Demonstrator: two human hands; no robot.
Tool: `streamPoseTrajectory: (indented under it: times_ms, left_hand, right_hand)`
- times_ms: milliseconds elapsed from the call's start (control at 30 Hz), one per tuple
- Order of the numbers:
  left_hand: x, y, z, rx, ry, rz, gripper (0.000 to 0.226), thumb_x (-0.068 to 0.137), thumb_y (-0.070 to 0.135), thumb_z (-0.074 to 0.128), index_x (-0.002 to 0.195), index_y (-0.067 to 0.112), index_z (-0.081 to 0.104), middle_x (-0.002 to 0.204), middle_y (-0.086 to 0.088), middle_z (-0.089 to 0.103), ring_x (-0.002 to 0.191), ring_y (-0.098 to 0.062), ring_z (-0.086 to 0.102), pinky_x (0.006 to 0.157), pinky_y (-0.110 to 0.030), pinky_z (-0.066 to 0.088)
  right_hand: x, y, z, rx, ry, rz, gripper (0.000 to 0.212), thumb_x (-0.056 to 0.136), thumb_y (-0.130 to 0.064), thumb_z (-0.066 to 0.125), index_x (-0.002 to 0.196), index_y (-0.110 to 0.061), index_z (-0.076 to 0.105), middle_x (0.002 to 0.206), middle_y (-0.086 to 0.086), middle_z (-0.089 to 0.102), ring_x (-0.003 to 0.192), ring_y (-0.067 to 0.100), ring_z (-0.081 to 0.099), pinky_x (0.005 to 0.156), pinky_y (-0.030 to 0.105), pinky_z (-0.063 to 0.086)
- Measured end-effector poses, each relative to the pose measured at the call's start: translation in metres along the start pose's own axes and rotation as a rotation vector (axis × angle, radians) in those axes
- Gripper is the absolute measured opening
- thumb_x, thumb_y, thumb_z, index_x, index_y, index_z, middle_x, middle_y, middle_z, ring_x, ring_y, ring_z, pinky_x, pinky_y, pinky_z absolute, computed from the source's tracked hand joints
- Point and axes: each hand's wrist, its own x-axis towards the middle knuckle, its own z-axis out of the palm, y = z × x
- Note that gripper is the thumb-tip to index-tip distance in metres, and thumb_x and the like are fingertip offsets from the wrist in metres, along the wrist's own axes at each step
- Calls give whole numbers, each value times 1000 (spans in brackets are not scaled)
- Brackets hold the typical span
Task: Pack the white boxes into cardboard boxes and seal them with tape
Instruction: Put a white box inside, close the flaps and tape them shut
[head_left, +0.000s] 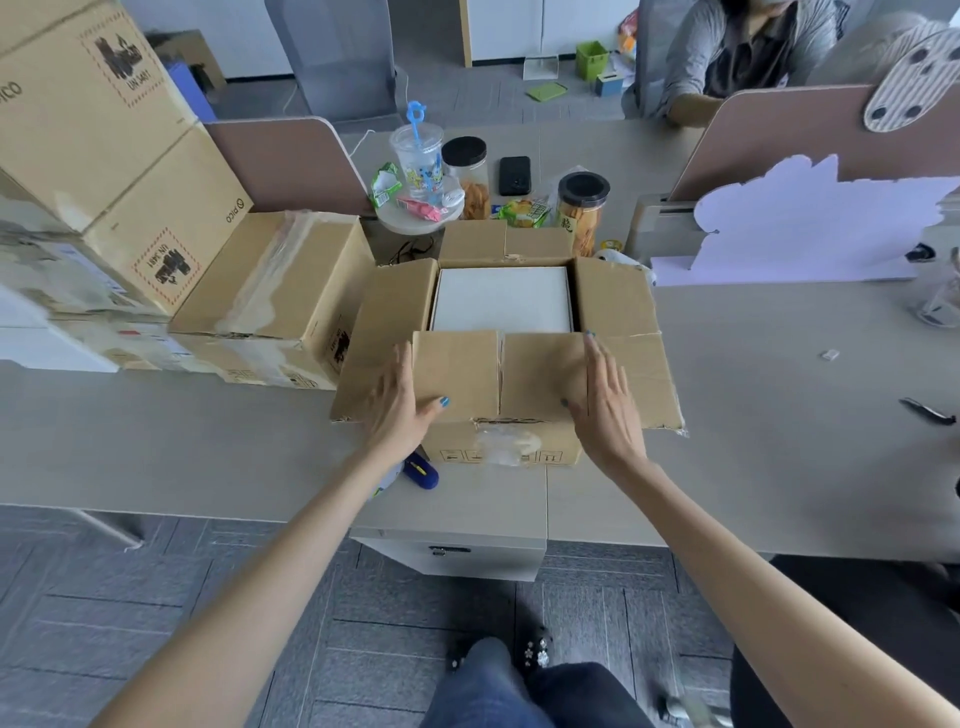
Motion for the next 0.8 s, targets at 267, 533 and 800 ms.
streamPoseTrajectory:
  times_ms: [267,533,800]
  left_hand:
    - [1,-1,17,273,-76,100,54,105,41,34,156,34,20,163,20,4,151,-9,-9,119,-56,1]
    - [60,16,4,324,-45,200,55,103,41,38,155,33,23,165,11,7,152,-14,-1,121,-54,0]
    - [142,32,-7,291,-87,182,56,103,38,36,156,29,21,166,2,4,152,-18,-2,121,-52,3]
  right_hand:
    - [12,10,26,-244,-34,-146,38,90,-15,54,127,-16,60,142,2,53,129,29,45,108,40,28]
    - [72,-6,17,-204,-40,-155,39,93,-16,55,133,-16,56,146,6,48,133,26,42,104,41,34]
    - [162,-5,15,-268,-62,-41,44,98,-22,50,142,-16,47,152,6,38,137,27,35,108,40,28]
